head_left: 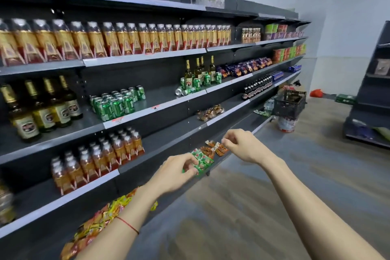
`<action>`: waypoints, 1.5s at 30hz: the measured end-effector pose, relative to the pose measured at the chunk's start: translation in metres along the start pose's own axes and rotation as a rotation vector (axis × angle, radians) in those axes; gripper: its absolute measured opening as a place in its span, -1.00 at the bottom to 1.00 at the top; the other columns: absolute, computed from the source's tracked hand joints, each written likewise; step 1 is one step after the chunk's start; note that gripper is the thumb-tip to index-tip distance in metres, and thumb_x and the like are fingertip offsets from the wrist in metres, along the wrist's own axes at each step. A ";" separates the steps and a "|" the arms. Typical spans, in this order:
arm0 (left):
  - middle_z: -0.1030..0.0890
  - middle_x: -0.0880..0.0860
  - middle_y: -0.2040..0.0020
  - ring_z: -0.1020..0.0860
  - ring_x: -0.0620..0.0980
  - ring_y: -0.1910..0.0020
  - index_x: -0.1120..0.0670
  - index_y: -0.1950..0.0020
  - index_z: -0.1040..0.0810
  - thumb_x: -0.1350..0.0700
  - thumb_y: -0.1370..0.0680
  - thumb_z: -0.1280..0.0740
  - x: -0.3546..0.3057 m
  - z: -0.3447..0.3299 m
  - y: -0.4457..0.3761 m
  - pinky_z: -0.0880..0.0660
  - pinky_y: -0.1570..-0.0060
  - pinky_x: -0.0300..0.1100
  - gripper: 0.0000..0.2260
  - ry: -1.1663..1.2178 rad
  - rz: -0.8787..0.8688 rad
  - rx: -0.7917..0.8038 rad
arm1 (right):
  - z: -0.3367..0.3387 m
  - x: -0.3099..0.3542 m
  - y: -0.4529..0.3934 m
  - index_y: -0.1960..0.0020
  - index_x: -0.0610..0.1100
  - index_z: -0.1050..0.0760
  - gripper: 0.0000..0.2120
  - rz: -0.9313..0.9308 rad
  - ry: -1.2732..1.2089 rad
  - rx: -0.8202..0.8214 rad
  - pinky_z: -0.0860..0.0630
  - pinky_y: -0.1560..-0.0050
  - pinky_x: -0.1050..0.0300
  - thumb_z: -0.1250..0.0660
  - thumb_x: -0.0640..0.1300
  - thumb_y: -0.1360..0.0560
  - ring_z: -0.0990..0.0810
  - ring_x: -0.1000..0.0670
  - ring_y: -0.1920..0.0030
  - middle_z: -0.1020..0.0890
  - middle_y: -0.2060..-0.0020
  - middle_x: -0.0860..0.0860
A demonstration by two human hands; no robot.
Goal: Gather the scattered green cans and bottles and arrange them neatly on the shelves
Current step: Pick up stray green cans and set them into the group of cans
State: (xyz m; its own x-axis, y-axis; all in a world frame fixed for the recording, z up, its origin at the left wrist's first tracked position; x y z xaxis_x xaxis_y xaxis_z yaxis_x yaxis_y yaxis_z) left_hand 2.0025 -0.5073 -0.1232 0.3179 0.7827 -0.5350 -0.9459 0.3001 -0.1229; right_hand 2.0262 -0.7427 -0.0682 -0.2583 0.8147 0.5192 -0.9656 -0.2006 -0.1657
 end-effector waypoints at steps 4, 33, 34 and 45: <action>-0.68 -0.18 0.03 -0.65 -0.13 0.00 -0.15 -0.13 -0.59 -0.02 -0.57 -0.36 0.030 0.009 -0.103 -0.60 -0.10 0.01 -0.85 0.022 0.055 -0.089 | -0.004 -0.025 -0.117 0.01 0.00 -0.57 -0.88 0.061 -0.045 0.033 -0.41 0.07 0.15 -0.27 -0.04 -0.63 -0.57 0.07 0.15 -0.64 0.17 0.07; -0.69 -0.16 -0.04 -0.65 -0.19 -0.11 -0.18 -0.08 -0.60 -0.03 -0.56 -0.42 0.311 0.059 -0.758 -0.60 -0.20 0.00 -0.88 0.087 0.346 -0.476 | -0.111 -0.210 -0.884 -0.51 -0.10 -0.37 -0.47 0.546 0.117 0.375 -0.30 -0.43 0.06 -0.32 0.12 -0.63 -0.36 -0.08 -0.49 -0.44 -0.45 -0.05; -0.70 -0.16 -0.04 -0.65 -0.18 -0.11 -0.19 -0.07 -0.59 -0.01 -0.57 -0.43 0.316 0.062 -0.770 -0.60 -0.21 0.01 -0.88 0.077 0.371 -0.487 | -0.119 -0.208 -0.907 -0.52 -0.11 -0.36 -0.45 0.592 0.150 0.392 -0.28 -0.41 0.06 -0.32 0.13 -0.63 -0.36 -0.09 -0.49 -0.44 -0.46 -0.06; -0.72 -0.07 -0.06 -0.68 -0.06 -0.09 0.01 -0.17 -0.65 0.13 -0.60 -0.42 0.361 0.080 -0.844 -0.58 -0.24 -0.03 -0.84 -0.018 0.575 -0.556 | -0.198 -0.190 -1.018 -0.37 -0.17 -0.39 -0.18 0.853 0.372 0.459 -0.49 -0.26 -0.14 -0.20 0.51 -0.48 -0.56 -0.21 -0.28 -0.55 -0.30 -0.15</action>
State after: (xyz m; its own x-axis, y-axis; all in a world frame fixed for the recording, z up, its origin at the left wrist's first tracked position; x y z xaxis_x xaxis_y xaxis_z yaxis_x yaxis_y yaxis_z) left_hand 2.9205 -0.4342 -0.1463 -0.2332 0.7423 -0.6282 -0.8539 -0.4654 -0.2329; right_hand 3.0640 -0.5854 -0.1645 -0.9113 0.4050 0.0750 -0.4047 -0.9142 0.0193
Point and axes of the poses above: each hand's wrist, its own y-axis away from the middle knuckle, its own z-axis out of the back of the hand, x = y × z, the point moved 3 cm from there along -y, towards the middle knuckle
